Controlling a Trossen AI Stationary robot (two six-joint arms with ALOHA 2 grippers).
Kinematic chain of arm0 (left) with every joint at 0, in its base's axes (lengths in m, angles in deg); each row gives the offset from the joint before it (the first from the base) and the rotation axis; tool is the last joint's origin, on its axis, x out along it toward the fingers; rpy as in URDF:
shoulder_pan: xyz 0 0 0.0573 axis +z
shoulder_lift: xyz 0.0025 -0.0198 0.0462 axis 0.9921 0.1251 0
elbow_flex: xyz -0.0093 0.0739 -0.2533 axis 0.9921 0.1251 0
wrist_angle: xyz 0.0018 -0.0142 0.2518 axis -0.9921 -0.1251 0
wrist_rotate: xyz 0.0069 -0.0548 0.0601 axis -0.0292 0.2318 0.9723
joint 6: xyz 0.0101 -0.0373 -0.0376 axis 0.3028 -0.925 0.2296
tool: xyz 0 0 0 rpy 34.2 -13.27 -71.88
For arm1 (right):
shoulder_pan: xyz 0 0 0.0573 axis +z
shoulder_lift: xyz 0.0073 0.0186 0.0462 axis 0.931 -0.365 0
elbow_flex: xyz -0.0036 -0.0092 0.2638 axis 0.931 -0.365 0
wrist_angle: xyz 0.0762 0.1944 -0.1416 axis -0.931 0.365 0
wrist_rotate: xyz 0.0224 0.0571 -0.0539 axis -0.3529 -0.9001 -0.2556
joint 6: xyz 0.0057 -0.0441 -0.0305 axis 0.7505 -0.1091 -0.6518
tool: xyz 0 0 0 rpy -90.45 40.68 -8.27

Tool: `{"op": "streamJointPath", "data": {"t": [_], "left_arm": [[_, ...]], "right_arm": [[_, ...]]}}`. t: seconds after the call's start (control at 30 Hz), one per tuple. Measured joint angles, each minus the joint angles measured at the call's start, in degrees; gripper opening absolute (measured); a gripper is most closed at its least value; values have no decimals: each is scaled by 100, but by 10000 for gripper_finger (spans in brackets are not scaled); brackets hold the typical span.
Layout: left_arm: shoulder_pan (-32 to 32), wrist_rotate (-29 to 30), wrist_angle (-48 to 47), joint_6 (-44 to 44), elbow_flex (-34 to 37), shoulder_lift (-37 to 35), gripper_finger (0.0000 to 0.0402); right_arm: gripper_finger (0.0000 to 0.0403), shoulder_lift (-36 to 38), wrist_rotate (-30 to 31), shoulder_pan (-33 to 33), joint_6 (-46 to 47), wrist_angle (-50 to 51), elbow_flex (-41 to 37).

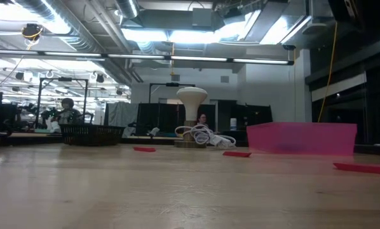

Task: Pick & Place School Supplies
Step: Adjust the red bin, then put the red eraser into the red bin

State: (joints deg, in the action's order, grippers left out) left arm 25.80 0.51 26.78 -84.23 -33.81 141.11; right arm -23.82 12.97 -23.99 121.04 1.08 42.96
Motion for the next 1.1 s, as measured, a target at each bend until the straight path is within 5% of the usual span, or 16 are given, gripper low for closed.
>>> {"op": "streamJointPath", "data": {"t": [0.63,1.1], "left_arm": [[-448,119,169,-553,0,0,8],[-274,811,109,-375,-2,0,73]], "right_arm": [[43,0,0,2,-86,0,0],[43,0,0,2,-86,-2,0]]}}
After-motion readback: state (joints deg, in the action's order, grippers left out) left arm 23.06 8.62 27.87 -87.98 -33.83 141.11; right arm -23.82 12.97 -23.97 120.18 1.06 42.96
